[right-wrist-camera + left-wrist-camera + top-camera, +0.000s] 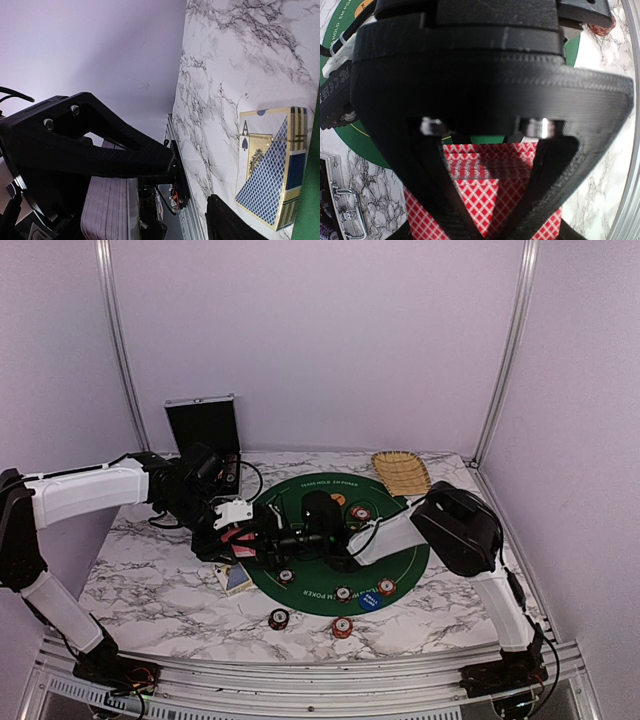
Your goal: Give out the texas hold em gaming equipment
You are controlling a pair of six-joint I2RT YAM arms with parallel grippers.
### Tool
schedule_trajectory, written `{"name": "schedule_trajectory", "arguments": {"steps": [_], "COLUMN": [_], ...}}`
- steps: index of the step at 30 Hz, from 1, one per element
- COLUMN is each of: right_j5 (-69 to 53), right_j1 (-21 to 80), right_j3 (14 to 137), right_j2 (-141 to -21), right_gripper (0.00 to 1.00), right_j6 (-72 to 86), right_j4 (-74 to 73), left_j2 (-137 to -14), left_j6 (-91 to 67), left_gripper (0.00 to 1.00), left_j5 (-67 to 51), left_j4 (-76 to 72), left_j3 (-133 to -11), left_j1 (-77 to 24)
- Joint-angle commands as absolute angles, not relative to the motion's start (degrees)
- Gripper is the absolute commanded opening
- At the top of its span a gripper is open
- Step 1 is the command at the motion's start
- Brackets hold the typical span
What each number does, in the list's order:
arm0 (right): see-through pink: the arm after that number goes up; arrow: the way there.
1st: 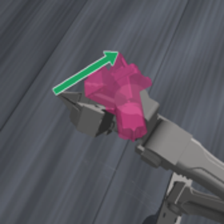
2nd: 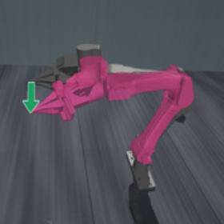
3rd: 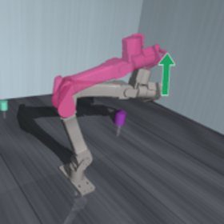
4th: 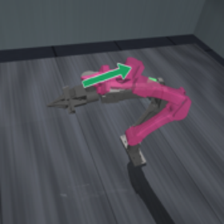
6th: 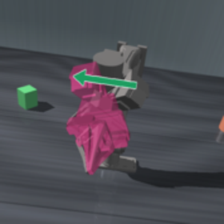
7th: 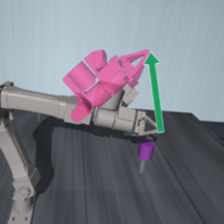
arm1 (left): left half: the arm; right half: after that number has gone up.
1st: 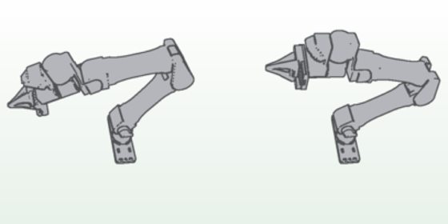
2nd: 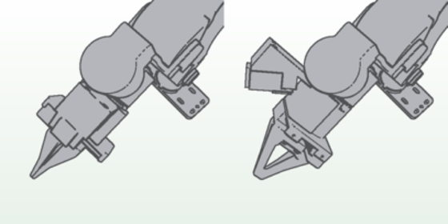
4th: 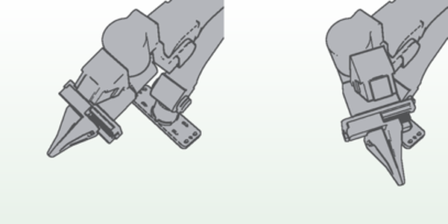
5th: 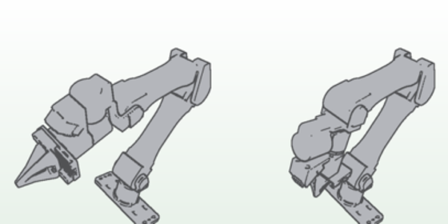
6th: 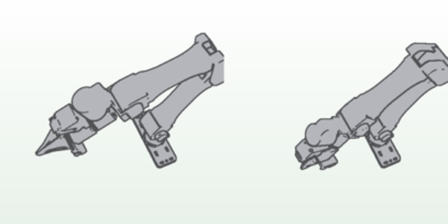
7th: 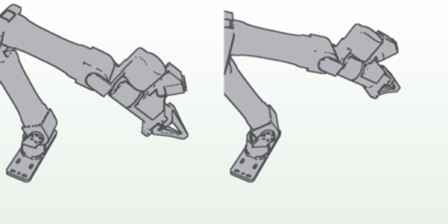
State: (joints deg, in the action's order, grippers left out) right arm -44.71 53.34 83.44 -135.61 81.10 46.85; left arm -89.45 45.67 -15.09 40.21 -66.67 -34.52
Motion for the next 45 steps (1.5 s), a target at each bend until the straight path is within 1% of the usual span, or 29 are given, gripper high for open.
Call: {"name": "schedule_trajectory", "arguments": {"steps": [1, 8, 15, 26, 31, 39, 45], "right_j5": [-44.96, -44.47, -44.75, -45.70, -44.87, -43.07, -42.45], "right_j1": [52.79, 51.72, 52.66, 54.41, 54.32, 53.62, 53.09], "right_j3": [84.38, 82.42, 82.92, 89.13, 89.85, 89.56, 87.99], "right_j2": [-131.78, -128.95, -129.97, -134.04, -133.38, -131.31, -129.74], "right_gripper": [0.65, 0.66, 0.67, 0.67, 0.67, 0.64, 0.59], "right_j6": [79.30, 77.44, 77.24, 76.76, 72.91, 67.37, 65.97], "right_j4": [45.18, 43.80, 42.65, 39.19, 33.15, 24.65, 23.46], "left_j2": [-89.44, -88.54, -88.46, -88.03, -88.04, -87.88, -87.72], "left_j6": [44.58, 44.00, 42.96, 42.54, 42.45, 42.09, 42.02], "left_gripper": [0.33, 0.32, 0.31, 0.31, 0.31, 0.28, 0.28], "left_j5": [-15.33, -15.65, -16.68, -16.62, -16.61, -15.80, -15.41], "left_j4": [39.01, 38.60, 38.32, 38.41, 38.38, 38.37, 38.36], "left_j3": [-66.22, -65.05, -65.89, -66.53, -66.79, -66.76, -66.64], "left_j1": [-34.72, -34.71, -34.72, -34.72, -34.69, -34.72, -34.72]}}
